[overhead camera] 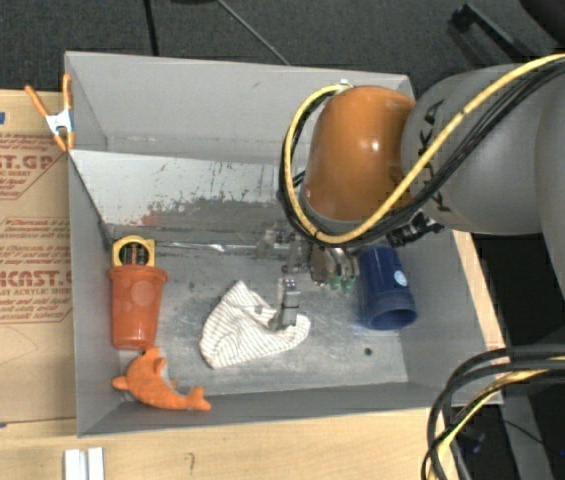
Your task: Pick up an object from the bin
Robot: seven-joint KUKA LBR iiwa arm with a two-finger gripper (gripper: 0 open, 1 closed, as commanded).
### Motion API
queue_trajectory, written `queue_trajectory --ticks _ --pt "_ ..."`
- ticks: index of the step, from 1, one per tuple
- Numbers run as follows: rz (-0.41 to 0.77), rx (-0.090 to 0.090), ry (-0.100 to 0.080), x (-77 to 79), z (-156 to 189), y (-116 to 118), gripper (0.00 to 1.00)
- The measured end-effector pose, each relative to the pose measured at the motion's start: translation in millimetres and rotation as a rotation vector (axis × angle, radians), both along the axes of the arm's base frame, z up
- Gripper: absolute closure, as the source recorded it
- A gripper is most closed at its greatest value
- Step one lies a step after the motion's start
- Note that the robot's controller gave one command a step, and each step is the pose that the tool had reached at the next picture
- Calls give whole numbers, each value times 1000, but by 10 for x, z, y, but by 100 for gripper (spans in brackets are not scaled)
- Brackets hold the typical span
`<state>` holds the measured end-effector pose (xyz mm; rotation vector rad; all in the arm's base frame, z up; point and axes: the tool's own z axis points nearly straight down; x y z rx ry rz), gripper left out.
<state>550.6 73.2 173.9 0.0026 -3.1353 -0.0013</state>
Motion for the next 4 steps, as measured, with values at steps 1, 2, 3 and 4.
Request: queue_trajectory --ticks 1,2,3,4 --pt "-1 1 -7 16 47 -3 0" --pt "41 0 -17 -65 -342 78 0" --pt "56 0 -12 -105 -499 106 0" --pt "315 1 -6 -393 -933 -160 100"
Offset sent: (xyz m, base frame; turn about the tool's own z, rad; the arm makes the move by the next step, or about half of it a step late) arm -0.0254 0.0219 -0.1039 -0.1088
